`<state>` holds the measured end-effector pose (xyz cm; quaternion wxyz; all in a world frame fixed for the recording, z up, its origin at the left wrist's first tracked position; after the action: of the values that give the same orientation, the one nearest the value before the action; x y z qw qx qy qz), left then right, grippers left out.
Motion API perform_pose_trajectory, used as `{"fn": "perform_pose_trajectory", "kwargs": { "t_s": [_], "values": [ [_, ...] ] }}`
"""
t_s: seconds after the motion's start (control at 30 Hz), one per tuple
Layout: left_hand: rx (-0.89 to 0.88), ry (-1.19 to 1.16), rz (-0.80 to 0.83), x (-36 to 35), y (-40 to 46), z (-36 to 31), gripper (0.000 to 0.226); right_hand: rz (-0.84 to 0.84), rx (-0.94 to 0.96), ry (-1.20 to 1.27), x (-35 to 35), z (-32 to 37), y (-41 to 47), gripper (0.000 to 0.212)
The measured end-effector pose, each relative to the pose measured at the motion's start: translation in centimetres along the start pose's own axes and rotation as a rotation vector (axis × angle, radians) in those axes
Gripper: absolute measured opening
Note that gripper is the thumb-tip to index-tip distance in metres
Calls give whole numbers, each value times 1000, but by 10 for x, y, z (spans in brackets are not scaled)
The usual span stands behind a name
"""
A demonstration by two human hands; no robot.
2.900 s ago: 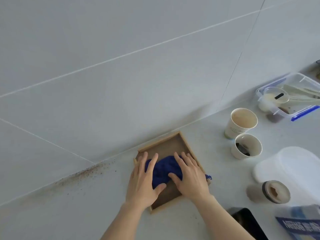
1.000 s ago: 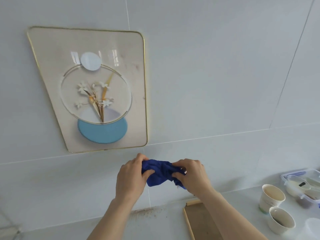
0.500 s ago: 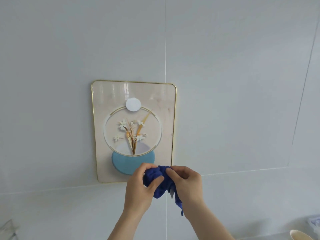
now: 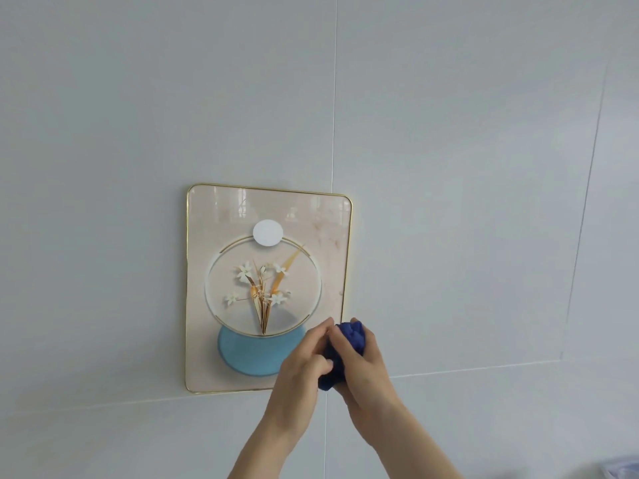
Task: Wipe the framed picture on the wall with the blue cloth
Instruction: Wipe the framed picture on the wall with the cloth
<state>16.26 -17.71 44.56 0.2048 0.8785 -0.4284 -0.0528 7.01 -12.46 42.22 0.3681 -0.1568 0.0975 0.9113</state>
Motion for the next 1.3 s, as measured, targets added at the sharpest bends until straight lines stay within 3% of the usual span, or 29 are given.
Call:
{"fn": "perform_pose_trajectory", "kwargs": {
  "t_s": [0.13, 0.23, 0.4, 0.5, 0.63, 0.9, 1.3],
  "values": [
    [-118, 153, -210, 27, 9, -5, 49, -80, 50, -124, 23, 11, 15, 37],
    [-249, 484, -333, 41, 16, -12, 55, -91, 188, -341, 25, 38, 26, 32],
    [-419, 917, -379, 48, 41, -9, 58, -136, 612, -805, 5, 80, 52, 39],
    [-509, 1058, -377, 47, 58, -10, 57, -192, 899, -905, -7, 99, 62, 41],
    [-560, 1216, -371, 49, 84, -10, 58, -292, 1081, -950, -15, 109, 74, 48],
    [-590, 1292, -370, 56, 116, 17, 63, -342, 1351, -1153, -35, 81, 104, 39],
    [-640, 1267, -398, 59, 126, 31, 65, -330, 1373, -1346, -2, -12, 101, 44]
  ]
}}
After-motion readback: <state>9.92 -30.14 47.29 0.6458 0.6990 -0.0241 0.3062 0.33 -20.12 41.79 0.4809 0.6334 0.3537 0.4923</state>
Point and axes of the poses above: each hand's wrist, its own y-axis towards the middle knuckle, its own x-axis out of the back of the hand, z = x × y, the point moved 8 cm from there along y, towards the middle knuckle, and after that the axes turned 4 degrees about -x, right-handed, at the moved point
